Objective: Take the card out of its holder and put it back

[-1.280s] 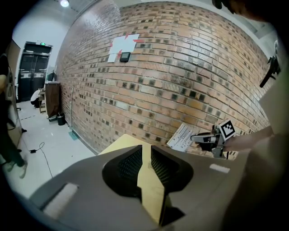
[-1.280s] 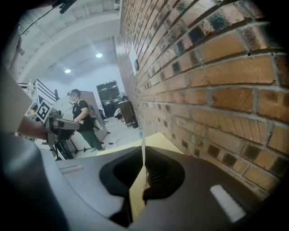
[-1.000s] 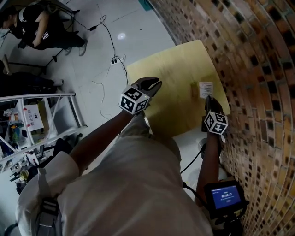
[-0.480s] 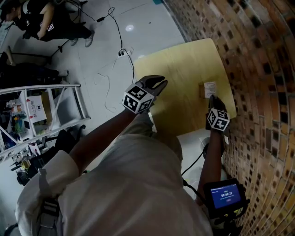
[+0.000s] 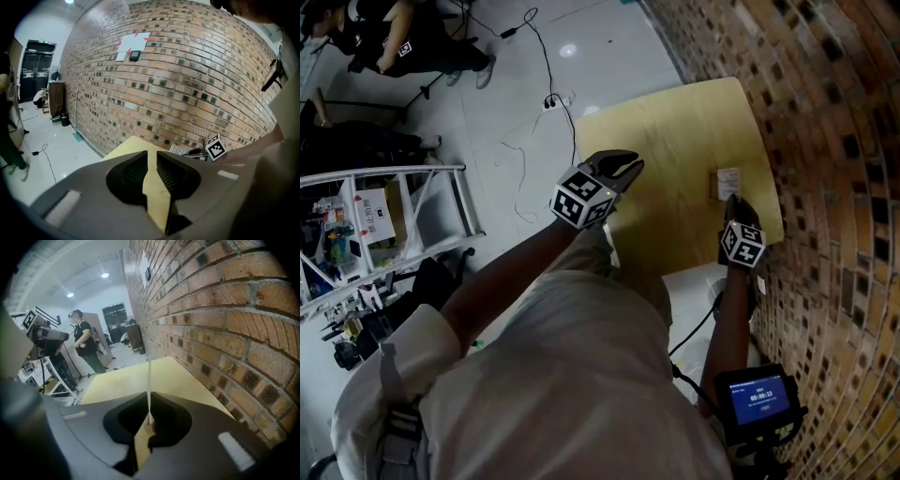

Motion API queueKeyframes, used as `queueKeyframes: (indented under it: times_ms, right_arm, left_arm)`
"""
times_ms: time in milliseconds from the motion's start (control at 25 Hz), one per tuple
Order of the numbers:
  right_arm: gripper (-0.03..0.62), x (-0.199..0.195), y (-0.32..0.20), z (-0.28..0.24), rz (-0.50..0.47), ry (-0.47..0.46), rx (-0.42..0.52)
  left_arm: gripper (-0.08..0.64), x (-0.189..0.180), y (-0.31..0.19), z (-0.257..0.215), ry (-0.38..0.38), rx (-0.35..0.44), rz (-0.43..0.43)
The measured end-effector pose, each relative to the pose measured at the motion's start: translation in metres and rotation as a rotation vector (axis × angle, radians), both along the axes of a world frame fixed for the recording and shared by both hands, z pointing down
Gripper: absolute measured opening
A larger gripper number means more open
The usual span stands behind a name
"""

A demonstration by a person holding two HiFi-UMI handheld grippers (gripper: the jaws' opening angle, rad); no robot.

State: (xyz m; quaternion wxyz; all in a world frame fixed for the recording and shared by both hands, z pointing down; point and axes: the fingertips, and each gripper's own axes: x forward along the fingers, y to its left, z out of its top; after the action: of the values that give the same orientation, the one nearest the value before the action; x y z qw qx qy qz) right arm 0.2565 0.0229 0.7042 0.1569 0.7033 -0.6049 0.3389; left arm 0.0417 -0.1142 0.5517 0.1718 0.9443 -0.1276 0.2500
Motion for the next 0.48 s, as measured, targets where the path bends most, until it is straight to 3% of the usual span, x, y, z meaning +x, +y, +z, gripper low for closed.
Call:
queueKeyframes:
  times_ms: [480]
  right_arm:
    - [0.014, -0.0047, 0.0014, -0.0018, 0.001, 0.019, -0.006]
  left_arm:
    - [0.08, 0.0009, 0.0011, 0.0007, 0.001, -0.004, 0.003]
